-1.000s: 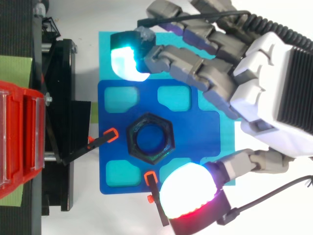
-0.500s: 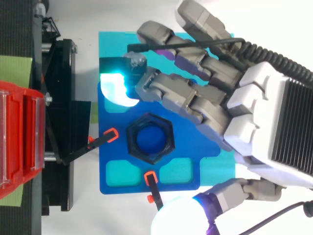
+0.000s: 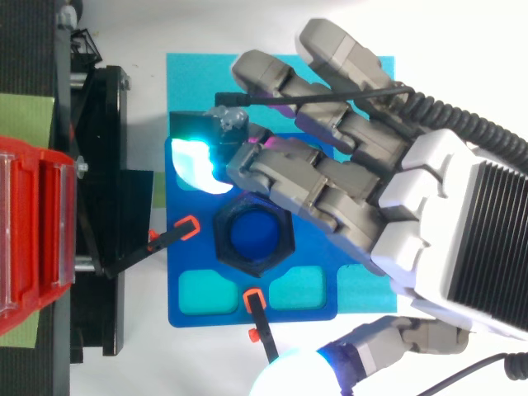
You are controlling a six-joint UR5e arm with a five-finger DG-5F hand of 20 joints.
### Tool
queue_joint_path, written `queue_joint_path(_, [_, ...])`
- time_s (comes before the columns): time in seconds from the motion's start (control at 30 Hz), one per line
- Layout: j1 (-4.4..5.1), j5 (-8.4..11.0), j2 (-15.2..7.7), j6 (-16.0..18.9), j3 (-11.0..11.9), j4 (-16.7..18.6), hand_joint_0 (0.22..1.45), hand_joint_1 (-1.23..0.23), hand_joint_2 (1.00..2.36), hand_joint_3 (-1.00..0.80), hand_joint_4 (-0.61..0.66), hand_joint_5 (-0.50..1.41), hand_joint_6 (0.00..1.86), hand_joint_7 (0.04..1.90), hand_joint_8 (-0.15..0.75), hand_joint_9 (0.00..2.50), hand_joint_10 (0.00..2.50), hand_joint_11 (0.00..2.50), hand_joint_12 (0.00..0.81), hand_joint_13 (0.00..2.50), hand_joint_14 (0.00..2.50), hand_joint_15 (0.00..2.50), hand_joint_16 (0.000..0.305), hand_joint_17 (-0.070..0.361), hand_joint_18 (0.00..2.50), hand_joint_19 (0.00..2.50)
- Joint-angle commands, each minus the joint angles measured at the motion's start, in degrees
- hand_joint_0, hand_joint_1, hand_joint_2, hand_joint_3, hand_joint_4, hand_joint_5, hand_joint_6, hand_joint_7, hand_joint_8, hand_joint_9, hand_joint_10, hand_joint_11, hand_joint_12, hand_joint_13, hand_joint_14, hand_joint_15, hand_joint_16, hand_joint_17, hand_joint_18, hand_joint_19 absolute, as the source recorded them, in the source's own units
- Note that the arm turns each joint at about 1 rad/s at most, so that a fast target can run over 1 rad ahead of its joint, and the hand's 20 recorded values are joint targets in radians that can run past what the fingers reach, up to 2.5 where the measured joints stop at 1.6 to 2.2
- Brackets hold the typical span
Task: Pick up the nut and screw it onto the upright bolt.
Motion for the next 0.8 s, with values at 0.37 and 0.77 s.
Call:
queue_joint_path(0.37, [-1.22,-9.27,0.0,0.1,0.0,-4.1,0.42,0.04,1.0,-0.5,0.24,-0.13,0.5,0.86,0.297,0.41,0.0,0.0,0.418,0.19,0.0,0.0,0.055,0.123,0.0,0.0])
queue_joint_path(0.77, [-2.98,-9.36,0.0,3.9,0.0,-5.9,0.44,0.0,1.0,-0.5,0.25,-0.13,0.5,0.87,0.297,0.41,0.0,0.0,0.414,0.21,0.0,0.0,0.053,0.12,0.0,0.0])
